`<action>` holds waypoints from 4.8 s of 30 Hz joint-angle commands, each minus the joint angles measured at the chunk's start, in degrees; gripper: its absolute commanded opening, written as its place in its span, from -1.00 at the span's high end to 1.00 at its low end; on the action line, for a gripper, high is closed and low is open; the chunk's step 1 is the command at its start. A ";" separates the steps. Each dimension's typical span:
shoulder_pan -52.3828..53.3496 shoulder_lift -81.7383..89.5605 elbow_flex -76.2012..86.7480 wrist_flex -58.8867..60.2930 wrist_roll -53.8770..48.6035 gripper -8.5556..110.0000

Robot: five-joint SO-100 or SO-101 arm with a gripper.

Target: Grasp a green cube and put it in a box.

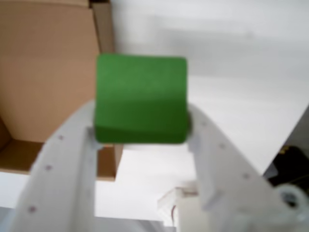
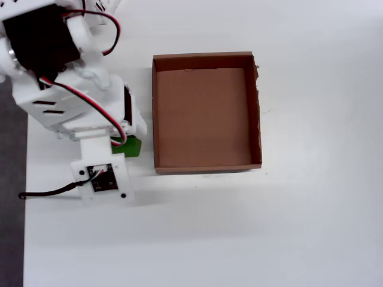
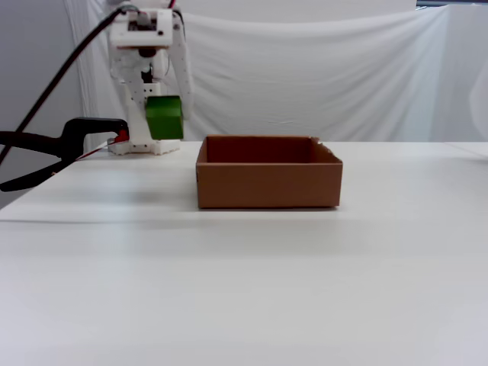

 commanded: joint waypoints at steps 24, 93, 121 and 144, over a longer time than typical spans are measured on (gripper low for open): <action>-26.46 -14.41 -7.12 3.87 13.62 0.61; 16.61 72.77 71.02 -3.25 14.50 0.49; 22.41 84.64 74.71 6.50 14.68 0.49; 22.41 84.64 74.71 6.50 14.77 0.49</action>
